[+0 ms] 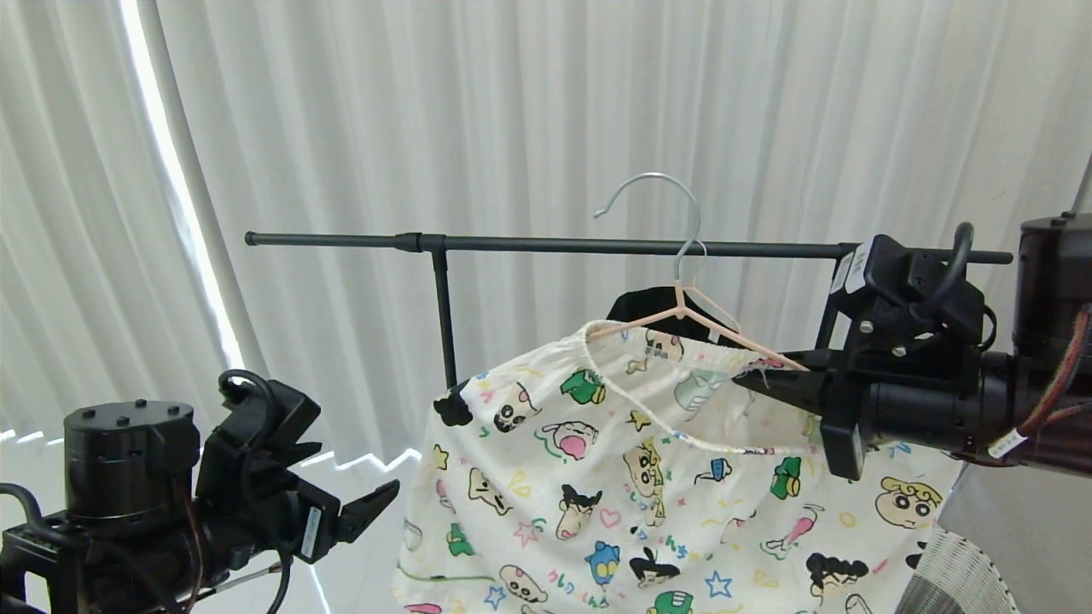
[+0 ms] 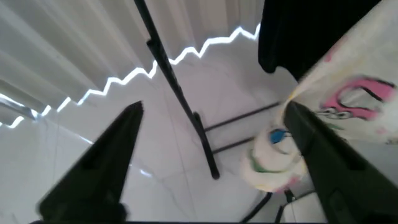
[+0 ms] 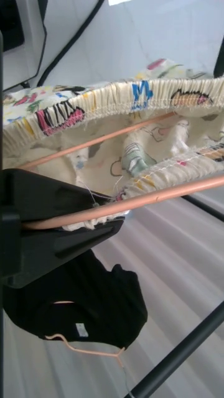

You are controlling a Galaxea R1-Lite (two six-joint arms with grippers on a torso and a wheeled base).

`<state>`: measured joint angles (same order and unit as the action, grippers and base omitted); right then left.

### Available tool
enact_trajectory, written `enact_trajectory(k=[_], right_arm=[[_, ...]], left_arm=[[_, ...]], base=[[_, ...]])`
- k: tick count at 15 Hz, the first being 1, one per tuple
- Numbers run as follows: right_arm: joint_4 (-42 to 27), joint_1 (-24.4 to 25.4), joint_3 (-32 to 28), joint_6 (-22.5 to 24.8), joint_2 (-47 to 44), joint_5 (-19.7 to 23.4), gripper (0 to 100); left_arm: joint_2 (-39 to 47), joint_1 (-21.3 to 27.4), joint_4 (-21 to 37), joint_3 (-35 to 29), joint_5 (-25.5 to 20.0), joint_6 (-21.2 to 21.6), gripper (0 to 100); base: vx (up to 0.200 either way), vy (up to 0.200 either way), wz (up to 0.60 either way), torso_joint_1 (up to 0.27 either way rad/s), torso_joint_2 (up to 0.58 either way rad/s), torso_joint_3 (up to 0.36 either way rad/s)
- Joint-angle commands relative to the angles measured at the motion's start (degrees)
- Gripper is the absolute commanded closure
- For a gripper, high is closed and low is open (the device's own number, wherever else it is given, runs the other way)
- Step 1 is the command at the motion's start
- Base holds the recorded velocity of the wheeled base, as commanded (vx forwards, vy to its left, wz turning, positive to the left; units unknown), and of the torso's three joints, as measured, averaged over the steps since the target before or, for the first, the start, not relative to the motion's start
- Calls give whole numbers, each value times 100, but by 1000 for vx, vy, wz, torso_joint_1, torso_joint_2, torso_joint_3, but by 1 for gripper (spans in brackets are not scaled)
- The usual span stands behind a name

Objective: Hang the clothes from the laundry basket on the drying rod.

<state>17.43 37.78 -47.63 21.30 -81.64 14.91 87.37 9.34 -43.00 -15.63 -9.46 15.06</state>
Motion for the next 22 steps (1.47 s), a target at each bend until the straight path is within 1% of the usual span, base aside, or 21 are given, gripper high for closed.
enact_trajectory(k=[1, 3, 4, 6, 9, 12, 14, 15, 16, 17, 18, 19, 20, 21, 22], right_arm=[[-3, -104, 17, 6, -10, 3, 100], [6, -174, 52, 6, -10, 3, 100], [-3, -174, 70, 6, -10, 3, 100], [-3, -253, 87, 6, -1, 3, 100], [6, -684, 360, 24, 8, 3, 100], [6, -948, 509, 15, 8, 3, 100], [6, -1159, 755, -3, 148, -6, 100], [-3, -1247, 878, -3, 219, -6, 100], [-21, -1484, 1265, -29, 491, -155, 100], [-38, -1537, 1493, -152, 711, -427, 100], [-56, -1554, 1695, -381, 922, -735, 100], [-205, -1554, 1854, -627, 1133, -1095, 100], [-566, -1563, 1933, -917, 1379, -1456, 100], [-759, -1589, 1959, -1049, 1484, -1570, 100], [-1383, -1739, 1950, -1400, 1783, -1851, 100]], left_arm=[[-150, 15, -112, 16, -12, -11, 0], [-431, 68, -112, 34, -117, -11, 0], [-625, 182, -112, 60, -258, -3, 0], [-897, 402, -112, 121, -355, -3, 0], [-1091, 411, -112, 113, -346, 6, 0], [-1249, 411, -121, -98, -337, -38, 0], [-1328, 411, -121, -476, -284, -433, 0], [-1319, 393, -121, -617, -205, -548, 0], [-1266, 358, -112, -1048, 296, -917, 0], [-1196, 341, -86, -1267, 788, -1180, 0], [-1161, 332, -69, -1320, 1183, -1259, 0], [-1161, 297, -7, -1258, 1412, -1251, 0], [-1205, 270, 169, -1188, 1438, -1251, 0], [-1214, 262, 274, -1171, 1456, -1242, 0], [-1187, 244, 529, -1118, 1473, -1189, 0]], base=[[0, 0, 0, 0, 0, 0], [0, 0, 0, 0, 0, 0], [0, 0, 0, 0, 0, 0], [0, 0, 0, 0, 0, 0], [0, 0, 0, 0, 0, 0], [0, 0, 0, 0, 0, 0], [0, 0, 0, 0, 0, 0], [0, 0, 0, 0, 0, 0], [0, 0, 0, 0, 0, 0], [0, 0, 0, 0, 0, 0], [0, 0, 0, 0, 0, 0], [0, 0, 0, 0, 0, 0], [0, 0, 0, 0, 0, 0], [0, 0, 0, 0, 0, 0], [0, 0, 0, 0, 0, 0]])
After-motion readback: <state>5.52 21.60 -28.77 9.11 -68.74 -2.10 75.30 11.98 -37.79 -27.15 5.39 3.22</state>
